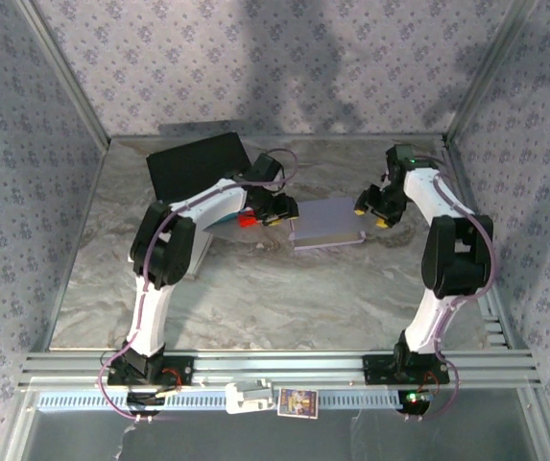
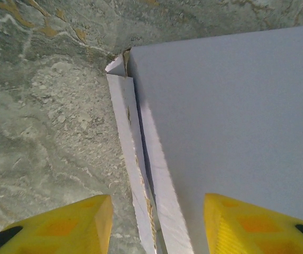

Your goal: Fold the paper box

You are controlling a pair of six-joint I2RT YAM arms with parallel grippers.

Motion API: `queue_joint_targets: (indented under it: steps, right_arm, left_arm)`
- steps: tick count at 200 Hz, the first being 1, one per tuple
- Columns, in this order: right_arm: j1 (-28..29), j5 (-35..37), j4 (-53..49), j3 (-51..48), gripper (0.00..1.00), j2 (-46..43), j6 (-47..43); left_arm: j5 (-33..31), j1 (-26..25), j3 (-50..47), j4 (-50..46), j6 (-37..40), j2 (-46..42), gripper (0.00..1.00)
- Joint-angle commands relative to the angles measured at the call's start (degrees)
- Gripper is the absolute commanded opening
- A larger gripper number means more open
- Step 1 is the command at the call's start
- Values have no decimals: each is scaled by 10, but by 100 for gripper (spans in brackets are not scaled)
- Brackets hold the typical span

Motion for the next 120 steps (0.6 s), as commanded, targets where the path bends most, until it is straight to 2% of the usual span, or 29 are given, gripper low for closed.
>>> queue_joint_targets:
  steps: [1, 37, 58, 98, 120]
  right_arm:
    - [5, 13, -14, 18, 60, 28, -50]
    - [4, -3, -7, 27, 57, 68, -56]
    - [0, -4, -8, 27, 51, 78, -54]
    - [-13, -45, 16, 7, 52, 71, -68]
    - [-27, -79, 33, -3, 54, 58, -75]
  left_arm:
    - [7, -8, 37, -14, 18, 29, 49]
    - [0, -11, 22, 4, 23, 39, 48]
    - [-2, -12, 21, 6, 26, 45, 45]
    - [3, -14, 11, 24, 25, 53, 34]
    - [-5, -13, -13, 37, 26, 42, 33]
